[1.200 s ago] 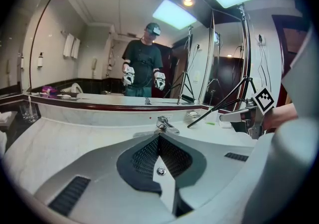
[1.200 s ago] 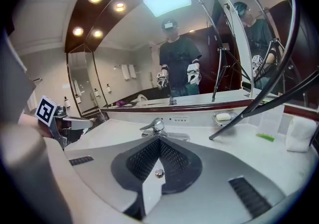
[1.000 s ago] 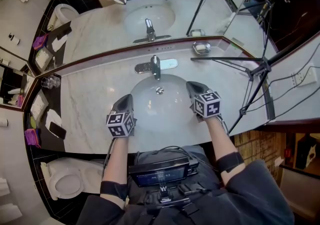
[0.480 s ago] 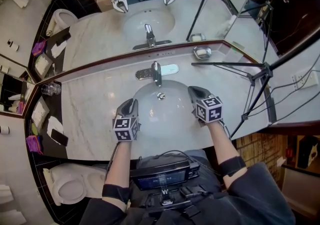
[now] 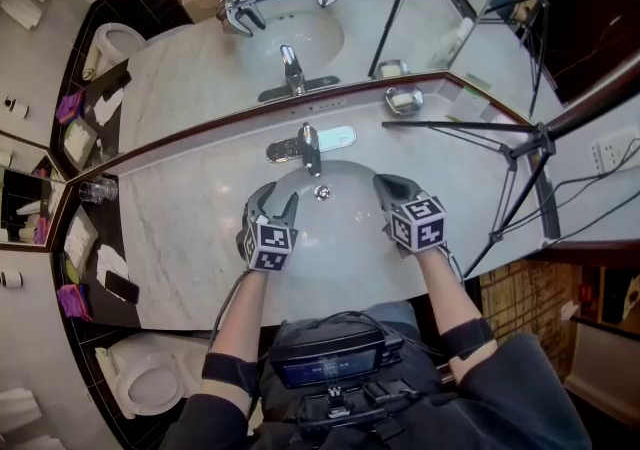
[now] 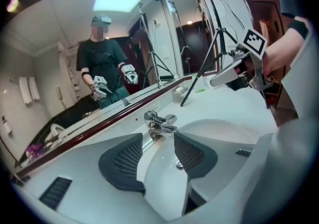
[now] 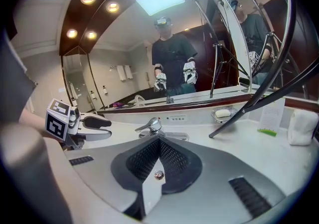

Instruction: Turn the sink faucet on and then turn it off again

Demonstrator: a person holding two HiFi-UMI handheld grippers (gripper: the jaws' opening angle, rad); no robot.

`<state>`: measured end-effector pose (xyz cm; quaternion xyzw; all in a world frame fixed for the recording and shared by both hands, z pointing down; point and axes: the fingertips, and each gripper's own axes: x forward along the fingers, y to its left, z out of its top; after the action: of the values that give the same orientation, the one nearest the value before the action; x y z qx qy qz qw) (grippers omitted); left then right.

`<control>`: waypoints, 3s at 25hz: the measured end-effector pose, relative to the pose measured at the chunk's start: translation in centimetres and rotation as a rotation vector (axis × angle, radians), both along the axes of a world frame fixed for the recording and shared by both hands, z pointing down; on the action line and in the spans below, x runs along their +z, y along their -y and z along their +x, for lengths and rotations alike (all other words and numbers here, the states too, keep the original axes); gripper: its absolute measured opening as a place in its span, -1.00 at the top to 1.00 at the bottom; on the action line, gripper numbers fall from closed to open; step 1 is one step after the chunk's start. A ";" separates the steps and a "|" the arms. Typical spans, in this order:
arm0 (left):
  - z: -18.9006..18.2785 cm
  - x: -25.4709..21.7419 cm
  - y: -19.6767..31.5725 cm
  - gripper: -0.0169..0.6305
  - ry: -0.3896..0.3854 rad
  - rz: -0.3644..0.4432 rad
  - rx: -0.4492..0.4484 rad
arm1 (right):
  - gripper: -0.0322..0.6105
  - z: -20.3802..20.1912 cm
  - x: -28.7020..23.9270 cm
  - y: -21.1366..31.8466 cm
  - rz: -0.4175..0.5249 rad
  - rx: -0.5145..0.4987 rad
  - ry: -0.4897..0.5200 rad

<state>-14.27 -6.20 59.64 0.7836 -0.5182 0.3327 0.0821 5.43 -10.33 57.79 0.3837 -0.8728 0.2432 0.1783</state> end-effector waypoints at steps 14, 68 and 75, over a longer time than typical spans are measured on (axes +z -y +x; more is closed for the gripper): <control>4.5 2.8 6.7 0.31 0.495 0.101 0.291 | 0.84 1.6 2.7 0.2 -0.039 0.019 -0.007; 5.6 4.4 14.2 0.71 0.368 -0.090 0.404 | 0.84 0.3 4.2 2.1 -0.077 -0.003 0.014; 5.7 3.1 12.6 0.71 0.377 -0.063 0.408 | 0.84 -0.4 3.0 2.3 -0.055 -0.014 0.020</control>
<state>-8.57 -18.77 62.70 0.7931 -0.3453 0.4981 -0.0602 5.01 -12.68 60.84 0.3702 -0.8702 0.2695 0.1819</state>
